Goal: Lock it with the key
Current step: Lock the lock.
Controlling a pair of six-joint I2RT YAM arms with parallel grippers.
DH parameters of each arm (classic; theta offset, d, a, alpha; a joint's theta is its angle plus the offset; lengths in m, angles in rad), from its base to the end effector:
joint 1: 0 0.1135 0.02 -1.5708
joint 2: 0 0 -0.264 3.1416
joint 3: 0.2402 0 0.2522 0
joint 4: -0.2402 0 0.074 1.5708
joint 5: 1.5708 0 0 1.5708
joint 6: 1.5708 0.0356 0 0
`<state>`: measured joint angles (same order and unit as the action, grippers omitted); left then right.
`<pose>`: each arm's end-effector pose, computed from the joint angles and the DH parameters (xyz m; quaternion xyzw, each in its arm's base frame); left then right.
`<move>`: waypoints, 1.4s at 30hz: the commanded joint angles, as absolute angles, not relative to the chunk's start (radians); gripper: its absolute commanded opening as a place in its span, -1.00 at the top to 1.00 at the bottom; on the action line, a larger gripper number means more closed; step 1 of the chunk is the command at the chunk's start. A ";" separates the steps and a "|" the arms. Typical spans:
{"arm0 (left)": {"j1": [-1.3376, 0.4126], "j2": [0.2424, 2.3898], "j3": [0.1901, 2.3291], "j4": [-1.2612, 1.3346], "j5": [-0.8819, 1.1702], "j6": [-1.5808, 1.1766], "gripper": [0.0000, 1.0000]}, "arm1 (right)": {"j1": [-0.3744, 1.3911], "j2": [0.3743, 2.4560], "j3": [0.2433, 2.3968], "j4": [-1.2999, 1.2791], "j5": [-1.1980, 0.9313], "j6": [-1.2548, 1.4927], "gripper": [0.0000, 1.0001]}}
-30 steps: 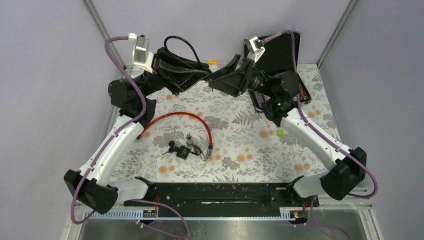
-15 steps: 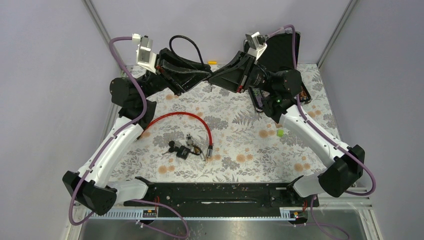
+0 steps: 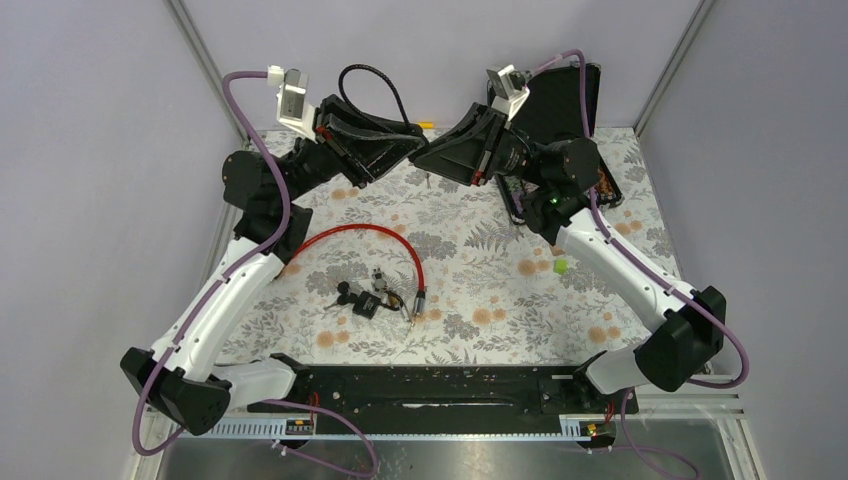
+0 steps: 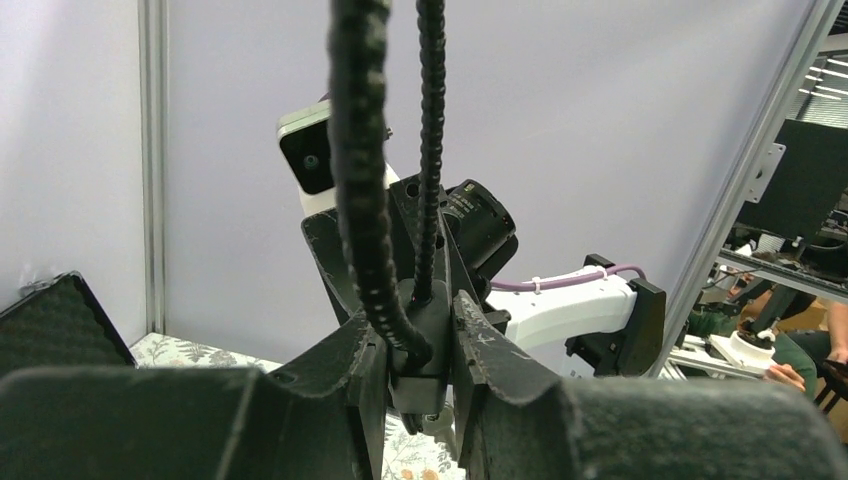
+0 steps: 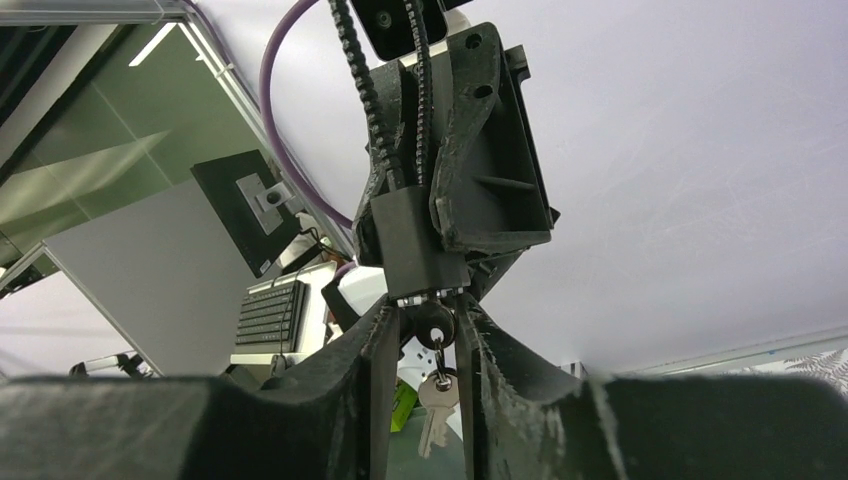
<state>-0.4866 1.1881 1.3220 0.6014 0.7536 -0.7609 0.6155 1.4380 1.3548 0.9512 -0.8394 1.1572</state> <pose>0.1922 -0.1292 0.5176 0.2816 0.4197 -0.6176 0.6027 0.2275 0.1933 0.4892 -0.2845 0.4052 0.7530 0.4334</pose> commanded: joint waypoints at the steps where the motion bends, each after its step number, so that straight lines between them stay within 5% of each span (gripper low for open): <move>1: -0.485 1.164 1.363 0.579 0.656 -0.746 1.00 | 0.627 1.429 1.390 1.015 -0.882 1.155 0.37; 4: -0.485 1.160 1.360 0.569 0.630 -0.754 1.00 | 0.628 1.429 1.388 1.009 -0.878 1.150 0.47; 8: -0.485 1.153 1.359 0.521 0.592 -0.751 1.00 | 0.629 1.417 1.390 0.934 -0.868 1.092 0.99; 20: -0.495 1.185 1.542 -0.044 0.318 -0.663 1.00 | 0.678 1.338 1.509 0.057 -0.525 0.437 1.00; 21: -0.495 1.192 1.550 -0.072 0.305 -0.661 1.00 | 0.683 1.340 1.518 0.030 -0.504 0.407 0.94; 23: -0.496 1.194 1.554 -0.080 0.315 -0.649 1.00 | 0.684 1.336 1.516 0.012 -0.499 0.386 -0.02; 25: -0.495 1.191 1.550 -0.065 0.342 -0.634 1.00 | 0.683 1.316 1.492 0.037 -0.540 0.377 -0.63; 26: -0.495 1.186 1.545 -0.044 0.365 -0.623 1.00 | 0.680 1.303 1.477 0.058 -0.574 0.380 -0.78; 32: -0.495 1.158 1.515 0.041 0.535 -0.547 1.00 | 0.641 1.259 1.397 0.235 -0.722 0.495 -0.85; 37: -0.495 1.143 1.498 0.074 0.620 -0.542 1.00 | 0.641 1.279 1.400 0.333 -0.766 0.603 -0.61; 42: -0.495 1.140 1.492 0.107 0.696 -0.567 1.00 | 0.641 1.292 1.403 0.418 -0.790 0.659 -0.77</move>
